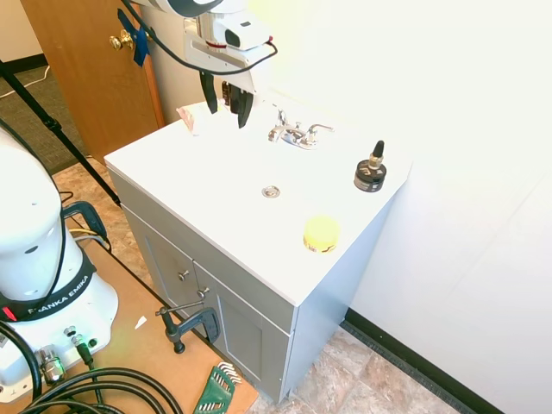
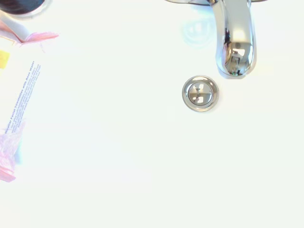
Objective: Turn on the cold water
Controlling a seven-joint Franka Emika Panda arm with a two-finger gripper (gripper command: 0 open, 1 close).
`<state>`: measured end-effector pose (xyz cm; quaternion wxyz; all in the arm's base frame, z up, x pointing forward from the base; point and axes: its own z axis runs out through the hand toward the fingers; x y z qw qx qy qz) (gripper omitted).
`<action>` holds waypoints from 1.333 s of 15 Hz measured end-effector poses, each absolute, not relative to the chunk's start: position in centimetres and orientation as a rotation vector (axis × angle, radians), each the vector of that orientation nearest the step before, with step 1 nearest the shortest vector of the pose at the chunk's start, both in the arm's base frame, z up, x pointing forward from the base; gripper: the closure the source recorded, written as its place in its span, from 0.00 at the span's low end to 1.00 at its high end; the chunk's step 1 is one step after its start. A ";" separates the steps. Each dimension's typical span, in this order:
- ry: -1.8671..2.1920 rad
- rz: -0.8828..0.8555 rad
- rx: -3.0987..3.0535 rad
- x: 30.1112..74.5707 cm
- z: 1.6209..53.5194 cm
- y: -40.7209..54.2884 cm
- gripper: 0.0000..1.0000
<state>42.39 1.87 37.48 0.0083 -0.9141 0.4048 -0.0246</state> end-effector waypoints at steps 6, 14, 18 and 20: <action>1.375 -0.188 -2.799 46.8 42.8 1.8 0.00; 1.685 -0.305 -2.772 60.9 38.7 -4.9 0.00; 1.743 -0.359 -2.779 63.6 35.2 -7.9 0.00; 1.758 -0.379 -2.790 64.4 33.2 -9.1 0.00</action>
